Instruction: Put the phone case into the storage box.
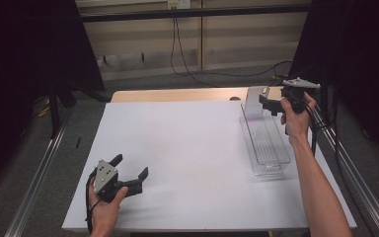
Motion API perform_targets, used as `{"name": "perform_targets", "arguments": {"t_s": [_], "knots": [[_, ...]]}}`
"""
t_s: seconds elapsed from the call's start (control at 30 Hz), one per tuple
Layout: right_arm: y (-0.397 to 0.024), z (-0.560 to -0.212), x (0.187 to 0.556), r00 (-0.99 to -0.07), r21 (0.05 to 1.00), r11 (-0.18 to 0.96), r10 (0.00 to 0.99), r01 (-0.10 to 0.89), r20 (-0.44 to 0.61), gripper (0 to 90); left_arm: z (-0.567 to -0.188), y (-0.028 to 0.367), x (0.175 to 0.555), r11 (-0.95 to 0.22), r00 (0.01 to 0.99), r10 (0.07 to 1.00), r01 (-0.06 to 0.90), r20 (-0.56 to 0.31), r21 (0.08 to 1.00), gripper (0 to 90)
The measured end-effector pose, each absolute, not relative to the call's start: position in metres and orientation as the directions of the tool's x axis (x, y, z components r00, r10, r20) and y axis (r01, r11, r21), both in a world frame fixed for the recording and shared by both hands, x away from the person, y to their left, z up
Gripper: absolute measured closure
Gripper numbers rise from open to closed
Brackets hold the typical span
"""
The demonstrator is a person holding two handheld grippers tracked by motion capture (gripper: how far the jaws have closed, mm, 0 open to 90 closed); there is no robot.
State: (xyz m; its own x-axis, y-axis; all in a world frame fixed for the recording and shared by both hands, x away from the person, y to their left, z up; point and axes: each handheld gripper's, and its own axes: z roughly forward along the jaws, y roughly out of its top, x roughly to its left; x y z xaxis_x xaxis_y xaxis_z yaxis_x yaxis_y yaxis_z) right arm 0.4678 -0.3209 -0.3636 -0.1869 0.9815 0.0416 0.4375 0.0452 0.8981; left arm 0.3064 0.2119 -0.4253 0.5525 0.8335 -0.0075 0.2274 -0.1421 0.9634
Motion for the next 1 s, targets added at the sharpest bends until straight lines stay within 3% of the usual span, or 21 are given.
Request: {"name": "perform_targets", "arguments": {"t_s": [0.47, 0.7, 1.0], "knots": [[-0.314, -0.359, 0.451, -0.208, 0.927, 0.047, 0.977, 0.371, 0.034, 8.4, -0.423, 0.22, 0.305, -0.11, 0.543, 0.839, 0.223, -0.03, 0.969, 2.6], [-0.316, -0.365, 0.438, -0.178, 0.942, 0.048, 0.984, 0.333, 0.013, 10.6, -0.423, 0.222, 0.304, -0.104, 0.539, 0.842, 0.225, -0.035, 0.969, 2.6], [-0.317, -0.371, 0.42, -0.193, 0.949, 0.035, 0.981, 0.313, 0.027, 5.8, -0.422, 0.221, 0.305, -0.107, 0.534, 0.845, 0.22, -0.027, 0.97, 2.7]]}}
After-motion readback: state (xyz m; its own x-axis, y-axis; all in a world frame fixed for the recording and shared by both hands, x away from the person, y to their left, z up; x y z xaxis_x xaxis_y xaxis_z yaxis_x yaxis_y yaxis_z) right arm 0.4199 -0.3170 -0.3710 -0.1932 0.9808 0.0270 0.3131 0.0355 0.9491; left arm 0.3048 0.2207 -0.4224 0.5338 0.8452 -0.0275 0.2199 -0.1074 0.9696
